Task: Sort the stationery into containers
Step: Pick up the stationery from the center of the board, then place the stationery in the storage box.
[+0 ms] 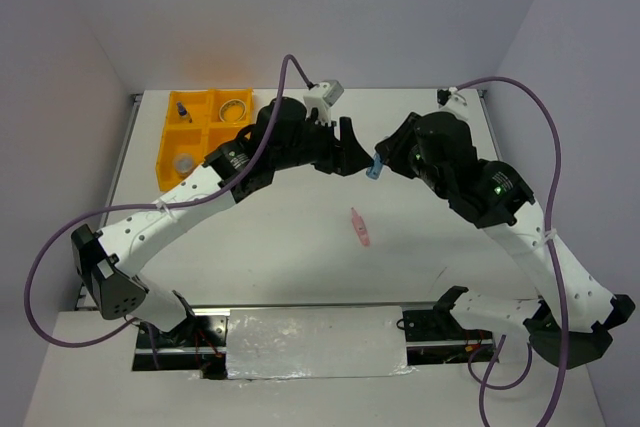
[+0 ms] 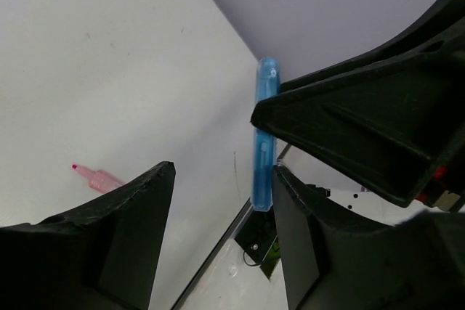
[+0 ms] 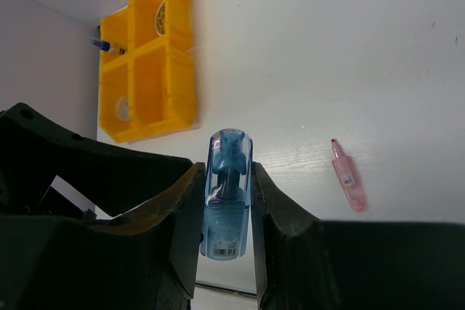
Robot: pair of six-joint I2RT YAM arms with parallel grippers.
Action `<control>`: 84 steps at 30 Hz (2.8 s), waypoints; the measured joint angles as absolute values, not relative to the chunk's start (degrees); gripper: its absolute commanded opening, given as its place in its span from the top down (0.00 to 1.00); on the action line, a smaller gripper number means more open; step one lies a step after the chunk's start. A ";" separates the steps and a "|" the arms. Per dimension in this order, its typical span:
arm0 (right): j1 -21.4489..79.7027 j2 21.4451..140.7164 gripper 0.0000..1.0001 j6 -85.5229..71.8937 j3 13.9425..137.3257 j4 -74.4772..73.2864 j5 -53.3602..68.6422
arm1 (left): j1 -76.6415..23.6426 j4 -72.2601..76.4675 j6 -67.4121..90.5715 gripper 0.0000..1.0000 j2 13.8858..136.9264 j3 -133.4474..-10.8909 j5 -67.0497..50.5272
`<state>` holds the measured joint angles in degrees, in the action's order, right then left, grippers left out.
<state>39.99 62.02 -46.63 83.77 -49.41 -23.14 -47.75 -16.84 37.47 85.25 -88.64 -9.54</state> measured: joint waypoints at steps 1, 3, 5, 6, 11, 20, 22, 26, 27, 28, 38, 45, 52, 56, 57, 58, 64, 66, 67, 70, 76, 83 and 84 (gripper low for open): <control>39.99 62.17 1.00 -46.61 84.01 -49.39 -23.14 | -47.79 -16.08 37.85 0.31 85.27 -88.64 -9.93; 39.99 62.35 1.00 -46.54 84.14 -49.30 -23.16 | -47.79 -14.90 38.28 0.29 85.30 -88.60 -10.59; 39.99 62.41 1.00 -46.37 84.14 -49.30 -23.18 | -47.83 -13.74 39.29 0.27 85.30 -88.55 -11.14; 39.99 62.41 1.00 -46.33 84.14 -49.32 -23.18 | -47.83 -13.26 39.46 0.27 85.30 -88.55 -11.42; 39.99 62.39 1.00 -45.78 84.12 -48.90 -23.07 | -47.86 -12.51 39.94 0.30 85.32 -88.55 -12.53; 39.99 62.28 1.00 -45.78 84.12 -47.94 -21.76 | -48.51 -12.34 41.08 0.49 85.86 -87.99 -13.23; 39.99 62.28 1.00 -45.93 84.12 -47.18 -21.41 | -48.77 -12.34 41.34 0.63 86.43 -87.99 -13.47; 39.97 62.30 1.00 -45.95 84.09 -47.05 -21.06 | -49.36 -11.99 42.24 0.96 87.33 -88.20 -14.00; 39.97 62.30 1.00 -45.95 84.09 -47.09 -21.12 | -49.43 -12.21 42.26 1.00 87.39 -88.38 -14.02; 39.97 62.30 1.00 -45.95 84.09 -47.07 -21.19 | -49.43 -12.45 42.19 1.00 87.53 -88.64 -14.04; 32.01 57.28 0.00 -45.34 78.78 -43.07 -15.51 | -46.83 -22.02 41.19 1.00 88.09 -92.25 -5.06; 19.53 50.24 0.00 -40.45 76.01 -43.24 -11.57 | -23.86 -31.09 45.30 1.00 88.33 -86.98 6.46; 19.07 49.34 0.00 -37.63 68.20 -42.52 -3.18 | -10.90 -38.96 47.13 0.98 98.80 -91.61 14.74; 19.07 51.03 0.00 -35.99 65.21 -42.54 0.73 | -9.54 -40.88 47.16 0.88 106.21 -95.18 15.66; 18.98 51.22 0.00 -35.42 65.17 -42.54 1.56 | -9.32 -41.19 47.27 0.85 107.66 -95.55 15.88; 18.96 51.31 0.00 -34.83 65.17 -42.35 2.46 | -9.17 -41.56 47.48 0.83 108.68 -95.66 16.08; 18.85 51.42 0.01 -31.35 63.90 -39.79 8.32 | -8.75 -41.95 48.69 0.54 110.43 -95.07 16.53; 18.85 51.92 0.01 -30.06 63.20 -39.68 9.85 | -8.75 -41.65 49.12 0.35 110.43 -94.74 16.73; 18.85 52.38 0.01 -29.56 62.96 -39.68 10.39 | -8.73 -41.30 49.58 0.32 110.43 -94.19 16.86; 18.85 54.24 0.02 -27.09 62.17 -39.68 11.68 | -8.40 -40.62 49.95 0.18 110.43 -91.94 16.84; 18.87 59.05 0.05 -22.46 57.58 -39.83 12.40 | -7.49 -40.34 50.02 0.17 110.24 -90.87 15.86; 22.28 68.60 0.12 -18.00 54.83 -40.23 7.31 | -7.99 -40.27 47.44 0.01 102.74 -91.37 9.61; 23.64 70.30 0.14 -17.54 54.83 -40.23 6.09 | -8.29 -40.05 46.59 0.01 100.44 -91.29 8.58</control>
<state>23.64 70.30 -17.54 54.83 -40.23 6.09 -8.29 -40.05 46.59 100.44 -91.29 8.58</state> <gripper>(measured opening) 0.890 0.984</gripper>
